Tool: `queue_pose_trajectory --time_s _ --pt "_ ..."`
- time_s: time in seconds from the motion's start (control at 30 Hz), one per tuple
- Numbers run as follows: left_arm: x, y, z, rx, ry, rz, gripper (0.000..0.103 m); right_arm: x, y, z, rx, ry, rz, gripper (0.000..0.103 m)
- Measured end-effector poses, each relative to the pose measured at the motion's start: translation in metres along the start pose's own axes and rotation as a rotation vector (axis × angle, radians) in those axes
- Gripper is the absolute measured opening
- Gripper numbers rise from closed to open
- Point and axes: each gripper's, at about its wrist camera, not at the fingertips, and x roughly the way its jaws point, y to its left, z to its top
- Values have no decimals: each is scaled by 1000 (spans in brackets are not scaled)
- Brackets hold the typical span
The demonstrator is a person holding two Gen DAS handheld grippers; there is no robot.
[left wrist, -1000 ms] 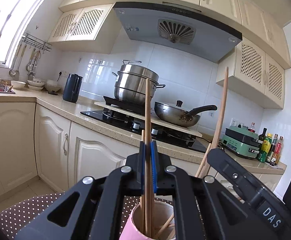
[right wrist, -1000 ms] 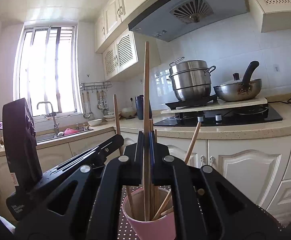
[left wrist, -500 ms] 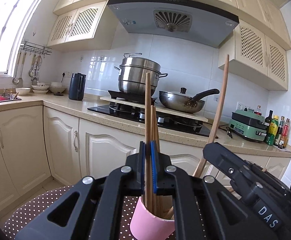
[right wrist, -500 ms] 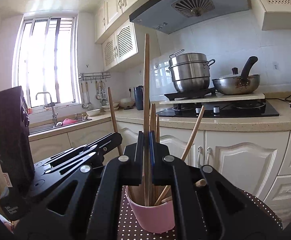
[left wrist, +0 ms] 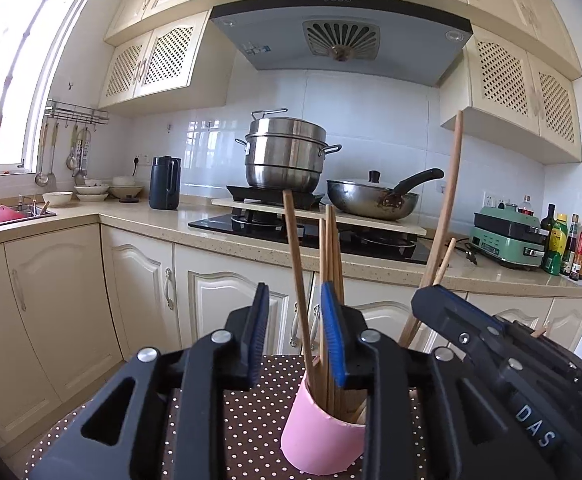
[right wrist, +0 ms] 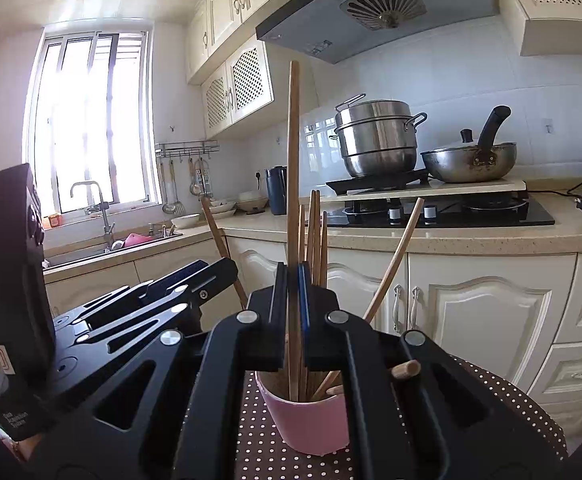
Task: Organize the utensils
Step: 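Open both grippers to release the chopsticks into the pink cup, then move both grippers back over the chopstick pile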
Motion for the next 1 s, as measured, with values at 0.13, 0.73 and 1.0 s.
queue_pose_trajectory --time_s 0.13,0.73,1.0 --pt "-3 4 2 -4 3 20 34 0 0 -2 5 8 2 6" --pt "-23 18 2 37 -4 151 54 5 9 -9 38 53 -2 7" --pt "-32 32 2 15 11 179 56 1 16 -7 39 45 -4 43"
